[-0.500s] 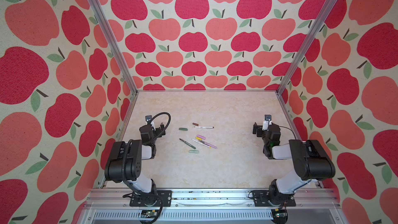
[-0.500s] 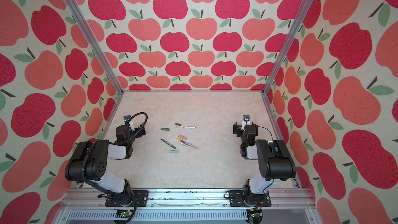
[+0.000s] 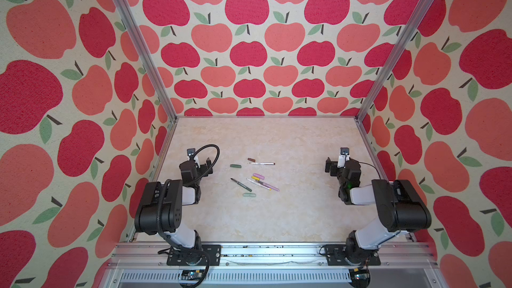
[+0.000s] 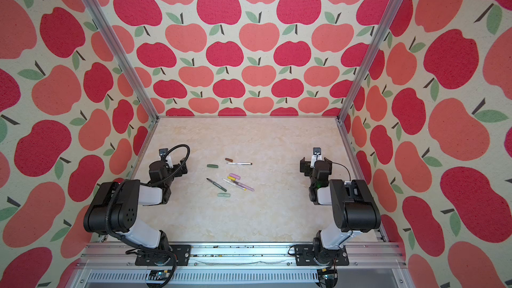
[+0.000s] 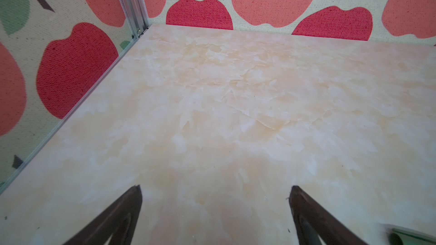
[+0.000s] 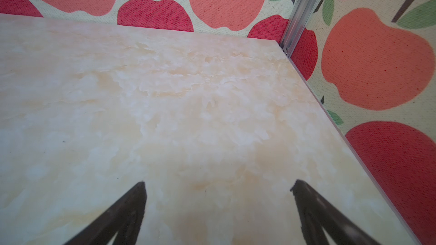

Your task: Insert the pens into the pen caps

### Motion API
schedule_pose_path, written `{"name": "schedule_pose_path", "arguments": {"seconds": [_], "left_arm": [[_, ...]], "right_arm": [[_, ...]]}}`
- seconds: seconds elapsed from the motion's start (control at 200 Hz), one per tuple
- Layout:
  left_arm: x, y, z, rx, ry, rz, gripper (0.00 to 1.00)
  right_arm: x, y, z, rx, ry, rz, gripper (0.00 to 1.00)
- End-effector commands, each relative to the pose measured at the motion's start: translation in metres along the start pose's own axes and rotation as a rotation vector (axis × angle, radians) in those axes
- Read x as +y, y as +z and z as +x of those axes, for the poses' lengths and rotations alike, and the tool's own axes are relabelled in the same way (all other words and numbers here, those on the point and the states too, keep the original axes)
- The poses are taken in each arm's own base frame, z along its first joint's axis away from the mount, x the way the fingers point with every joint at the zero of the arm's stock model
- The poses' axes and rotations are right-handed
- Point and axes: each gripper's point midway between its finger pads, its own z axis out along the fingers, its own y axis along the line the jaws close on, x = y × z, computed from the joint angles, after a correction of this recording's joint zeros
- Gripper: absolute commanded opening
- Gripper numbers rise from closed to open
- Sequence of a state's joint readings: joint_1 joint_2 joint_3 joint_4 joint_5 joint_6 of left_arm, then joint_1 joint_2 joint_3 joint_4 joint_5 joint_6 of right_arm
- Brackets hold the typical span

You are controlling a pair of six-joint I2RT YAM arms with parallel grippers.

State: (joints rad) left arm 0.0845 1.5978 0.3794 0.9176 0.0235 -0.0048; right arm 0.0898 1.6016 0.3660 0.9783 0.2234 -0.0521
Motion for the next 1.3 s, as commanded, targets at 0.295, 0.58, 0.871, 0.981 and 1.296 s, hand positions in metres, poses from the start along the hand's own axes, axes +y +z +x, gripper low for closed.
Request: {"name": "schedule_pose_path", "arguments": {"seconds": [0.295, 0.58, 0.871, 0.981, 1.296], "left_arm": [[0.008, 0.001, -0.006, -0.025, -0.023, -0.003, 0.99], [0.013, -0.002, -0.014, -0.032, -0.032, -0.038, 0.99], [0.004, -0.049, -0.095, -0.064, -0.085, 0.036, 0.99], [0.016, -0.067, -0.115, -0.074, -0.365, -0.014, 0.99], [0.013, -0.104, -0.144, -0.063, -0.582, 0.112, 0.99]], "right_arm": [[0.001, -0.002, -0.009, -0.035, 0.003, -0.008, 0.99], [-0.007, -0.004, -0.014, -0.029, 0.015, 0.029, 0.99], [-0.026, -0.039, -0.094, 0.034, 0.254, 0.035, 1.00], [-0.016, -0.062, -0.123, -0.068, 0.478, -0.134, 0.99], [0.032, -0.084, -0.156, 0.011, 0.539, -0.386, 0.95]]}}
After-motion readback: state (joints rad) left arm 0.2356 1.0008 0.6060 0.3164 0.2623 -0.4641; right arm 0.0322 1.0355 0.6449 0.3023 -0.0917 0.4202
